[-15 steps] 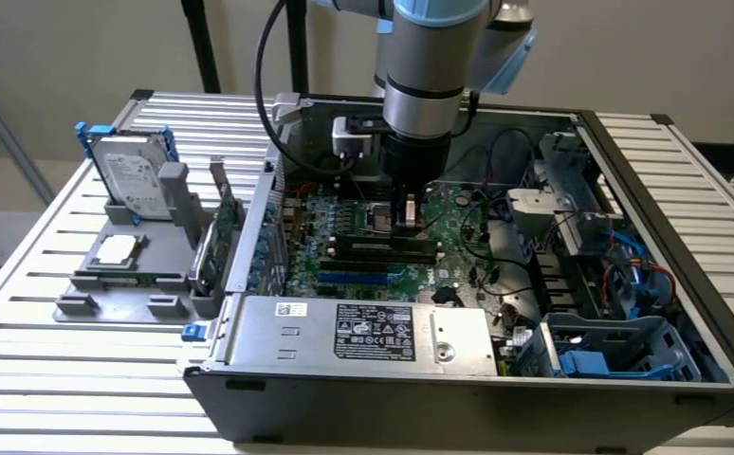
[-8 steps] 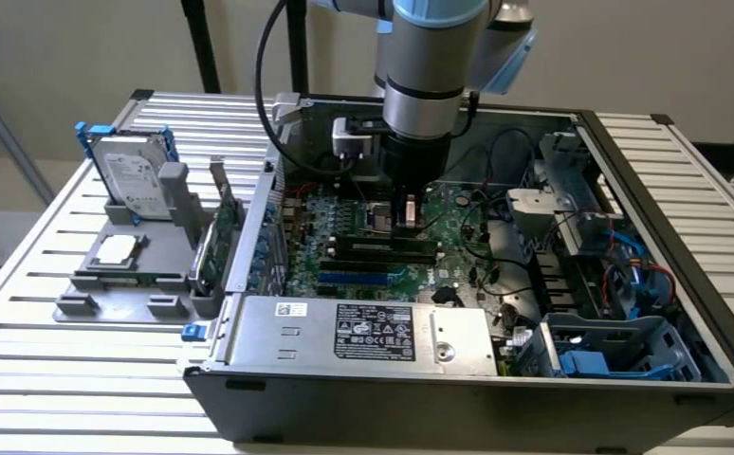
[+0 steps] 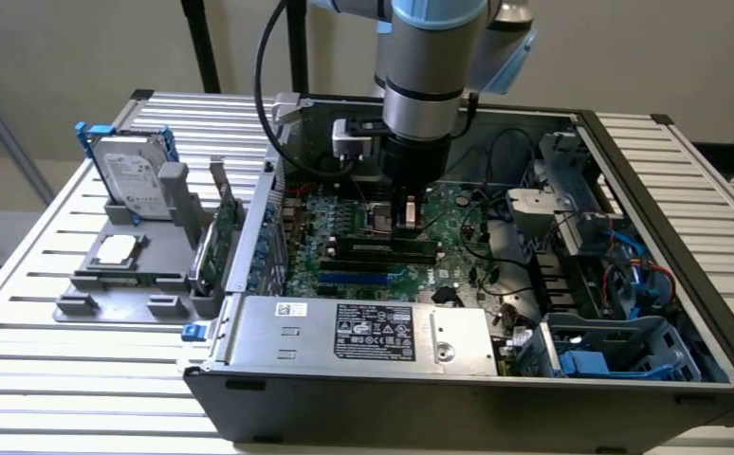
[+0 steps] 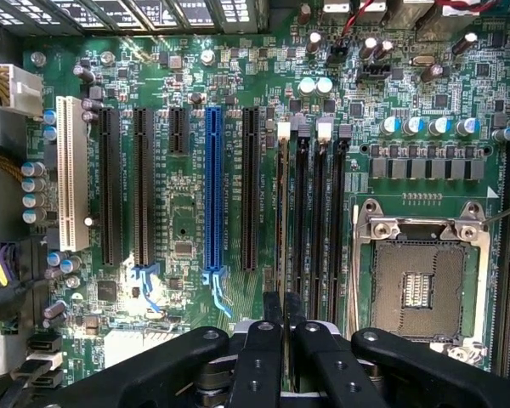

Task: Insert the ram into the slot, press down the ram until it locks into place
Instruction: 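Insert the ram into the slot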

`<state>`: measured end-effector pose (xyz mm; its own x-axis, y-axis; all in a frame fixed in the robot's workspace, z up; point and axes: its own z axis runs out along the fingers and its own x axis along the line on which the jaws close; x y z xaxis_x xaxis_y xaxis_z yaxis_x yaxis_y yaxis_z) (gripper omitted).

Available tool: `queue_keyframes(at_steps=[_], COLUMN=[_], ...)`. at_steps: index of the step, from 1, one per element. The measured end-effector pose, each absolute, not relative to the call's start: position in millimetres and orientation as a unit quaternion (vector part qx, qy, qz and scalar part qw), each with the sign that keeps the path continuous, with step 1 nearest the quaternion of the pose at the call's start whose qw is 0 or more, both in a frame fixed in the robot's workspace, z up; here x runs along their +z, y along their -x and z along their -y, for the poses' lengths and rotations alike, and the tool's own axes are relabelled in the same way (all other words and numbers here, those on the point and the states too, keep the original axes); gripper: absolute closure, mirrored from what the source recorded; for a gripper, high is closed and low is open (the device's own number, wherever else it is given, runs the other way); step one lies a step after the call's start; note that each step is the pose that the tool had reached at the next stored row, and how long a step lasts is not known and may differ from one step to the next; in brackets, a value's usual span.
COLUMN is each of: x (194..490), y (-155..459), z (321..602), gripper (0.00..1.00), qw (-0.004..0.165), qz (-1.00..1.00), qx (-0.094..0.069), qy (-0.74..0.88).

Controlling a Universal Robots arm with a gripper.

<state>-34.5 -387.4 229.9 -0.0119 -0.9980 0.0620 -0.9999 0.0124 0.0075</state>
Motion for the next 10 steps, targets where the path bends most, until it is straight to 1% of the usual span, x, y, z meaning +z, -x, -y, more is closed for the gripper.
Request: queue_keyframes(at_steps=[10], x=[228.3], y=[35.5], z=[387.3], gripper=[0.87], qw=[0.023], qz=[0.711], qx=[0.02], qy=[-0.702])
